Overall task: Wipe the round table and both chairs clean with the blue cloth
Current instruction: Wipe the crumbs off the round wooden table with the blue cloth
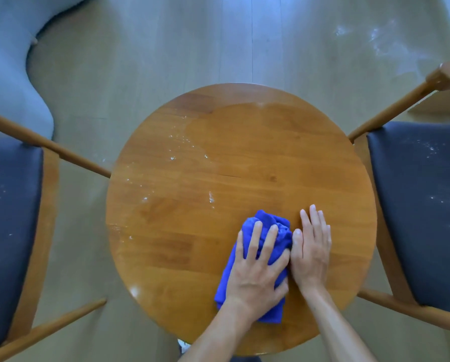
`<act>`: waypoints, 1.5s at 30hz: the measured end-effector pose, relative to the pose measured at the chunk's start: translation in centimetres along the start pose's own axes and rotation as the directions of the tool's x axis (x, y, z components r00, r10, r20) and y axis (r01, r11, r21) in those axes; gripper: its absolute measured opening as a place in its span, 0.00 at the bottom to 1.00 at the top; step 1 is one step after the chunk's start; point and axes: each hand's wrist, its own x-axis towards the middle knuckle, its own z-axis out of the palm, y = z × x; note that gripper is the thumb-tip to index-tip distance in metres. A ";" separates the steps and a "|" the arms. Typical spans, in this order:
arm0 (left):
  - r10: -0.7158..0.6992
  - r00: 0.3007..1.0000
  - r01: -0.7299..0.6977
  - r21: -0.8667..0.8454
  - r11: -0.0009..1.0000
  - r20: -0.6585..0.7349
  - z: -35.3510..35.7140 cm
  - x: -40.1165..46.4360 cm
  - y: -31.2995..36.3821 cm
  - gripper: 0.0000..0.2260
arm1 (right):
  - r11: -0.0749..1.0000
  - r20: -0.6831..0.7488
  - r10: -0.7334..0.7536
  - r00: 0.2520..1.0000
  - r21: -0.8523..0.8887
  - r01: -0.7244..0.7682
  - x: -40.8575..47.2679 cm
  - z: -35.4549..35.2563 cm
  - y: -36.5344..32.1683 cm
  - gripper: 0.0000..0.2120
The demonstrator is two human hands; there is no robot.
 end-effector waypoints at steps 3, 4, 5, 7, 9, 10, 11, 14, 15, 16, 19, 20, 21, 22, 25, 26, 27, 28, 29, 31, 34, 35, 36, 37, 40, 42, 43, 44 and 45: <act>0.062 0.996 -0.063 -0.001 0.998 -0.056 -0.4 3.5 -3.3 0.18 | 0.999 -0.026 -0.023 0.999 -0.044 0.022 -0.1 0.4 0.1 0.24; 0.060 0.995 -0.060 0.005 0.998 -0.083 -0.8 4.6 -5.1 0.18 | 0.997 -0.031 -0.033 0.999 -0.065 0.031 0.0 0.5 0.0 0.25; 0.040 0.994 -0.039 0.010 0.999 -0.106 -1.2 5.4 -7.2 0.19 | 0.996 -0.035 -0.039 0.999 -0.084 0.036 0.0 0.6 -0.2 0.25; -0.057 0.988 0.061 0.030 0.998 -0.141 -2.2 5.8 -11.9 0.20 | 0.993 -0.030 -0.041 0.999 -0.112 0.037 0.1 0.7 -0.3 0.25; -0.192 0.967 0.202 0.044 0.978 -0.167 -3.1 4.1 -16.2 0.20 | 0.990 -0.038 -0.021 0.999 -0.140 0.015 0.2 0.8 -0.4 0.24; -0.253 0.949 0.266 0.043 0.963 -0.188 -3.5 2.5 -17.9 0.19 | 0.989 -0.049 0.005 0.999 -0.146 -0.012 0.2 0.9 -0.7 0.23; -0.302 0.929 0.316 0.038 0.948 -0.212 -3.8 0.8 -19.3 0.19 | 0.989 -0.059 0.033 0.998 -0.141 -0.041 0.2 1.0 -1.2 0.23; -0.443 0.860 0.459 0.005 0.888 -0.252 -4.8 -4.3 -22.2 0.21 | 0.994 -0.034 -0.032 0.999 -0.107 0.028 0.6 2.2 -4.4 0.23; -0.525 0.816 0.533 -0.039 0.845 -0.242 -5.1 -5.8 -22.6 0.22 | 0.990 0.002 -0.097 0.995 -0.104 0.096 0.6 2.7 -5.7 0.23; -0.634 0.742 0.624 -0.120 0.772 -0.217 -5.3 -7.1 -22.8 0.24 | 0.981 0.044 -0.159 0.986 -0.103 0.163 0.6 3.4 -6.9 0.23; -0.865 0.483 0.789 -0.362 0.497 -0.134 -5.3 -9.1 -21.4 0.27 | 0.955 0.146 -0.236 0.961 -0.149 0.258 0.4 5.1 -9.1 0.24; -0.875 0.464 0.794 -0.373 0.479 -0.137 -5.1 -9.0 -20.6 0.25 | 0.947 0.159 -0.234 0.959 -0.185 0.262 0.3 5.6 -9.1 0.25; -0.867 0.471 0.787 -0.369 0.495 -0.159 -5.0 -8.7 -20.0 0.23 | 0.941 0.163 -0.232 0.959 -0.214 0.264 0.2 5.9 -9.0 0.25; -0.851 0.488 0.775 -0.353 0.524 -0.194 -5.0 -8.2 -19.5 0.22 | 0.936 0.158 -0.236 0.959 -0.229 0.268 0.2 6.1 -8.9 0.25; -0.743 0.605 0.723 -0.191 0.663 -0.288 -4.8 -7.1 -18.3 0.19 | 0.935 0.142 -0.244 0.959 -0.230 0.271 0.2 6.6 -8.5 0.25; -0.678 0.670 0.688 -0.090 0.720 -0.302 -4.5 -7.0 -17.8 0.17 | 0.939 0.133 -0.242 0.961 -0.217 0.266 0.2 6.6 -8.5 0.25; -0.618 0.725 0.647 -0.009 0.763 -0.305 -4.2 -6.8 -17.3 0.15 | 0.945 0.124 -0.240 0.963 -0.195 0.261 0.2 6.5 -8.6 0.25; -0.567 0.769 0.602 0.036 0.798 -0.296 -3.9 -6.6 -16.4 0.14 | 0.952 0.120 -0.236 0.964 -0.169 0.254 0.1 6.5 -8.6 0.25; -0.513 0.811 0.548 0.056 0.835 -0.282 -3.6 -6.2 -15.3 0.13 | 0.959 0.114 -0.232 0.966 -0.139 0.247 0.0 6.3 -8.7 0.25; -0.369 0.897 0.392 0.052 0.918 -0.242 -2.7 -4.7 -12.2 0.13 | 0.974 0.087 -0.219 0.972 -0.047 0.223 -0.1 6.1 -8.8 0.26; -0.147 0.970 0.143 -0.033 0.989 -0.196 -1.6 -1.8 -7.9 0.16 | 0.977 0.054 -0.167 0.984 0.147 0.158 0.2 6.0 -8.4 0.24; -0.110 0.973 0.100 -0.061 0.993 -0.203 -1.5 -1.0 -7.6 0.17 | 0.970 0.050 -0.143 0.988 0.207 0.130 0.3 5.9 -8.0 0.23; -0.091 0.973 0.075 -0.078 0.994 -0.214 -1.4 -0.4 -7.9 0.19 | 0.962 0.053 -0.128 0.990 0.250 0.111 0.4 5.7 -7.7 0.23; -0.077 0.971 0.057 -0.097 0.994 -0.228 -1.4 -0.1 -8.6 0.21 | 0.956 0.057 -0.133 0.989 0.270 0.113 0.5 5.5 -7.5 0.23; -0.113 0.966 0.090 -0.105 0.990 -0.234 -1.7 -0.2 -11.1 0.30 | 0.951 0.034 -0.214 0.976 0.237 0.200 0.4 5.3 -7.4 0.24; -0.167 0.963 0.157 -0.063 0.986 -0.211 -1.8 -0.2 -12.0 0.33 | 0.961 0.040 -0.209 0.977 0.191 0.198 0.5 5.5 -7.5 0.24; -0.177 0.962 0.169 -0.054 0.984 -0.207 -1.7 -0.1 -12.0 0.33 | 0.966 0.051 -0.203 0.978 0.172 0.192 0.5 5.6 -7.6 0.24; -0.177 0.962 0.170 -0.049 0.984 -0.207 -1.6 0.2 -12.0 0.32 | 0.969 0.059 -0.203 0.977 0.155 0.192 0.5 5.7 -7.7 0.24; -0.173 0.962 0.166 -0.052 0.985 -0.209 -1.4 0.6 -12.0 0.31 | 0.969 0.063 -0.211 0.975 0.141 0.201 0.5 5.8 -7.6 0.24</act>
